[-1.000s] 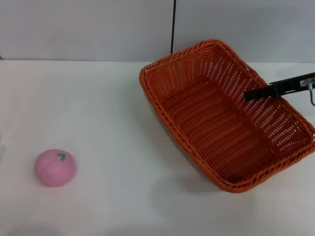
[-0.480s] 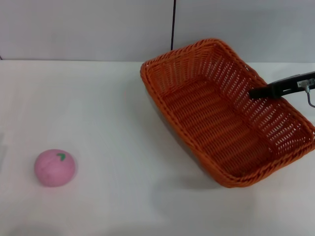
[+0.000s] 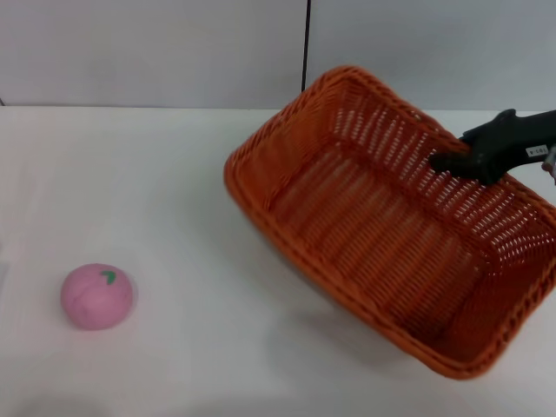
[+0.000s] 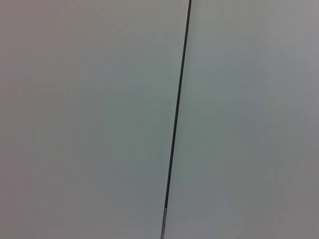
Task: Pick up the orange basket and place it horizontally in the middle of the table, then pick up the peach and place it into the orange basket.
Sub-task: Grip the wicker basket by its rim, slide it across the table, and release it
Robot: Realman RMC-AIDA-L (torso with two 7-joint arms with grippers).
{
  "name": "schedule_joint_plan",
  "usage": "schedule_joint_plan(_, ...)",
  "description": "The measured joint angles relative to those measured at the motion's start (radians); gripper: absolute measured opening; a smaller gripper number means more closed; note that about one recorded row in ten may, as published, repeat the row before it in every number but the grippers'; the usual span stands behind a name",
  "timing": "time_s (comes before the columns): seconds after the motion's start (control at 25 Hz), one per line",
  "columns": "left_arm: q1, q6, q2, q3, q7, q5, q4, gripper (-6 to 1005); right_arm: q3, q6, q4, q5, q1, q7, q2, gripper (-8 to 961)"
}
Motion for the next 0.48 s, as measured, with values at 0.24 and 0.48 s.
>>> schedule_joint_plan(0.24, 0.011, -0.024, 0.002, 0.000, 0.008, 0.000, 0.001, 627, -0.070, -0.040, -0.069, 0.048, -0.024, -0.220, 0.003, 159)
schedule_joint_plan(0.48, 0.016, -0.056, 0.003, 0.000, 0.010, 0.000, 0.010, 621, -0.126, -0.036, -0.111, 0.094, -0.029, -0.447, 0.009, 167)
